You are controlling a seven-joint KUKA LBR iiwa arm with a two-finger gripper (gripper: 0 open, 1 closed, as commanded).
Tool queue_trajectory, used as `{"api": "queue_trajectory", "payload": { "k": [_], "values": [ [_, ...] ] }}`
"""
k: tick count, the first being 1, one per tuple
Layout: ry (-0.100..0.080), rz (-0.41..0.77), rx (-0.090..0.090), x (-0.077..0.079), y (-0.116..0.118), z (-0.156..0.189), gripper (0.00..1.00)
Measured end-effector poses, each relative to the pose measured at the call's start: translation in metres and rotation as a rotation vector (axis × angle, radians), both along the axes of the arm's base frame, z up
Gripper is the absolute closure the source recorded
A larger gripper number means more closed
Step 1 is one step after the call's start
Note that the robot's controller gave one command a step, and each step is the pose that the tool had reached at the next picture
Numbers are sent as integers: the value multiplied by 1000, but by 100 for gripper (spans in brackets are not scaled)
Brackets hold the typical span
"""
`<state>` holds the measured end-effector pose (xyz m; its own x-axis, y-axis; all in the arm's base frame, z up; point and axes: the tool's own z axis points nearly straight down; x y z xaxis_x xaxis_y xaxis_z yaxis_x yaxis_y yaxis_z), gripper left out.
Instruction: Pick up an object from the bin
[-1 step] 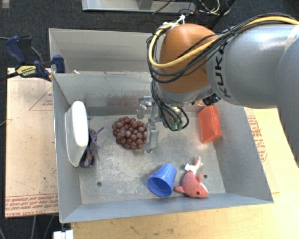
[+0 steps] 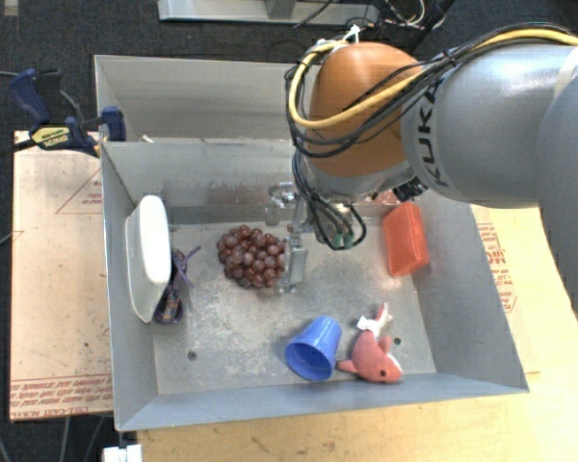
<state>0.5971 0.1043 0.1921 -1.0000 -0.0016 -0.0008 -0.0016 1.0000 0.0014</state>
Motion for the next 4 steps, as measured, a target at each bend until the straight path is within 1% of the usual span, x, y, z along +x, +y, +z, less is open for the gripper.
{"api": "queue_trajectory", "payload": {
  "k": [1, 2, 3, 4],
  "values": [
    [-8, 43, 1, 0, 3, -30, 0],
    [-6, 54, 2, 5, 5, -84, 0],
    [-14, 18, 2, -5, -10, -118, 100],
    [-14, 17, 2, -5, -10, -118, 100]
  ]
}}
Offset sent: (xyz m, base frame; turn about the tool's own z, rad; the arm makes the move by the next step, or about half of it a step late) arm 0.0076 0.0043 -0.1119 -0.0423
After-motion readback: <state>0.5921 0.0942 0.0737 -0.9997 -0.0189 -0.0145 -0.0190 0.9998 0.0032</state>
